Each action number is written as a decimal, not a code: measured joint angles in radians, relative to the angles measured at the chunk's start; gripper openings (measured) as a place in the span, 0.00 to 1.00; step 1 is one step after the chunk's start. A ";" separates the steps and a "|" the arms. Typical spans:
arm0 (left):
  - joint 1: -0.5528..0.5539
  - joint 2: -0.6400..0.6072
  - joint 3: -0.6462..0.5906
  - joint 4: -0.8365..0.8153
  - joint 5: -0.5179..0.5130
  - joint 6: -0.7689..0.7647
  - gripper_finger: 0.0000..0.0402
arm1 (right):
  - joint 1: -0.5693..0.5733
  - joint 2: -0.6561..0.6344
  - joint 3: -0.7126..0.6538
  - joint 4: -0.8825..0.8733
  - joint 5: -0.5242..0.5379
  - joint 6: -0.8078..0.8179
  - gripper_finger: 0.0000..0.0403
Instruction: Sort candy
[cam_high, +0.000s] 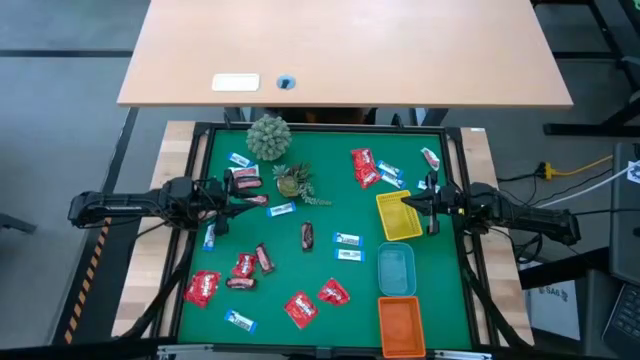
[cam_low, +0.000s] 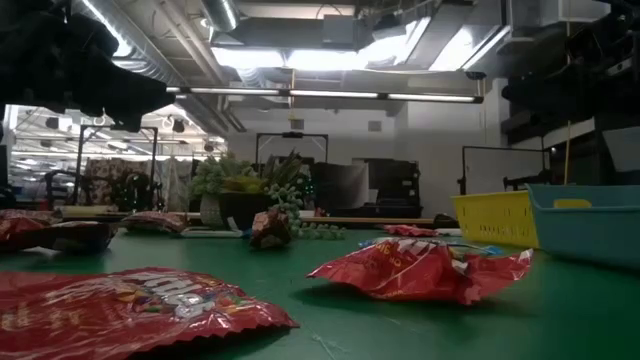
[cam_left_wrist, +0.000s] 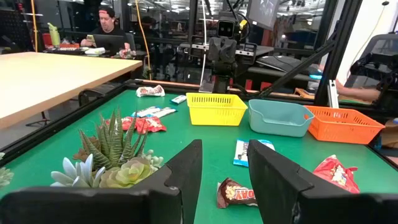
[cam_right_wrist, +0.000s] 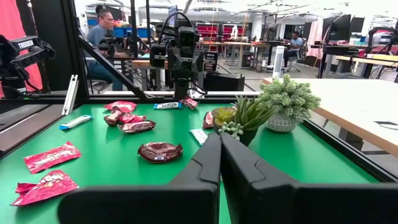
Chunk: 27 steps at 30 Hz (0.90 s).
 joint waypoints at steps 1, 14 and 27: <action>0.000 0.000 0.000 0.000 0.000 0.000 0.31 | 0.000 0.000 0.000 0.000 0.000 0.000 0.02; 0.000 0.000 0.000 0.000 0.000 0.000 0.31 | 0.000 0.000 0.000 0.000 0.000 0.000 0.02; 0.000 0.000 0.000 0.000 0.000 0.001 0.31 | 0.000 0.000 0.000 -0.003 0.019 0.000 0.02</action>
